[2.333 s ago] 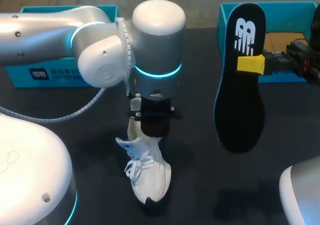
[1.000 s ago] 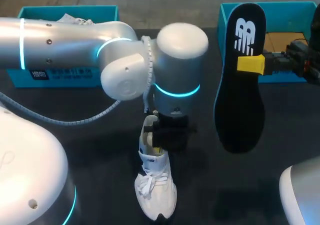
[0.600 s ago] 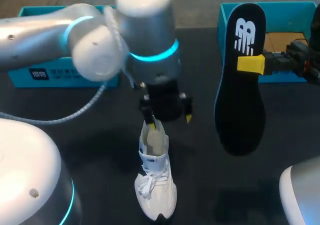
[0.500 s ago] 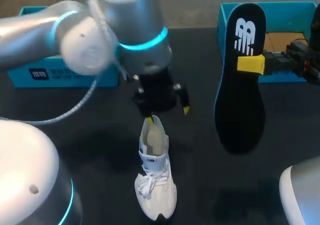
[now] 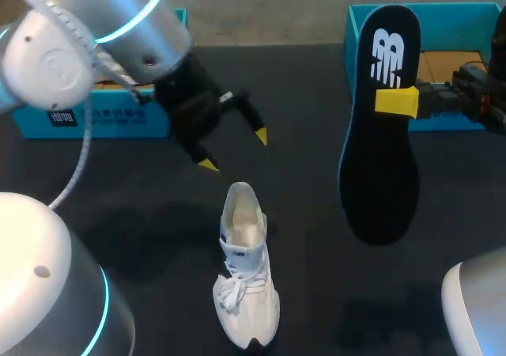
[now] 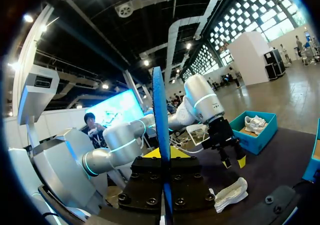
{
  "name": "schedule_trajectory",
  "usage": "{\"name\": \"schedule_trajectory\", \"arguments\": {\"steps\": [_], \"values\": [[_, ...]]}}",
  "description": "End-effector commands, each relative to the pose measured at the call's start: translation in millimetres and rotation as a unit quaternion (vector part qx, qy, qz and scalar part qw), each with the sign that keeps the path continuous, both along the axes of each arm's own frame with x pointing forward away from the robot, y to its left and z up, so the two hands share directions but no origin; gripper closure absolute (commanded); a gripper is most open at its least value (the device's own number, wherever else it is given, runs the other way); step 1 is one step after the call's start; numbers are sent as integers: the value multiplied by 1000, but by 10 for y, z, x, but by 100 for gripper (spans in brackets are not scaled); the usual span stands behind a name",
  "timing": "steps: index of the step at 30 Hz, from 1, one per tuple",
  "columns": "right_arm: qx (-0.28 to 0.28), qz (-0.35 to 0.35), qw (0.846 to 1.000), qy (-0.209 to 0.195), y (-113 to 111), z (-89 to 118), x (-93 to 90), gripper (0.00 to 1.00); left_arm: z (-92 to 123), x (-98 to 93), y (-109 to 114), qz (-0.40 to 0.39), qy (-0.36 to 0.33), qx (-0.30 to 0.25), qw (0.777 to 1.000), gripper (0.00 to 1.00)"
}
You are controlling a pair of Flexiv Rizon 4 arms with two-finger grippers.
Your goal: Take the shoe out of the shoebox, open the shoe tongue, remove and reinsert the insole, then place the shoe into the shoebox
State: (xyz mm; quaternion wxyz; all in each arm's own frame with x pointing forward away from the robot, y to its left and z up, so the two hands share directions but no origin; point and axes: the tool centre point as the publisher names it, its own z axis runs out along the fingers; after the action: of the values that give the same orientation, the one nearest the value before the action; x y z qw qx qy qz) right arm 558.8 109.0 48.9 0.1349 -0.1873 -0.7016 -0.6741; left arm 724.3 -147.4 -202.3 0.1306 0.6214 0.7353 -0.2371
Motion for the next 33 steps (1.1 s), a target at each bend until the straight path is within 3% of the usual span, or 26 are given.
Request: {"name": "schedule_trajectory", "arguments": {"steps": [1, 10, 17, 33], "values": [[-2, 0, 1000, 1, 44, 25, 13, 100, -87, -104, 226, 54, -37, -270, 961, 0], [-2, 0, 1000, 1, 44, 25, 13, 100, -87, -104, 226, 54, -37, -270, 961, 0], [-2, 0, 1000, 1, 44, 25, 13, 100, -36, -13, 247, 35, -90, -370, 924, 0], [-2, 0, 1000, 1, 44, 25, 13, 100, 346, 180, 337, -9, -152, -467, 871, 0]]}}
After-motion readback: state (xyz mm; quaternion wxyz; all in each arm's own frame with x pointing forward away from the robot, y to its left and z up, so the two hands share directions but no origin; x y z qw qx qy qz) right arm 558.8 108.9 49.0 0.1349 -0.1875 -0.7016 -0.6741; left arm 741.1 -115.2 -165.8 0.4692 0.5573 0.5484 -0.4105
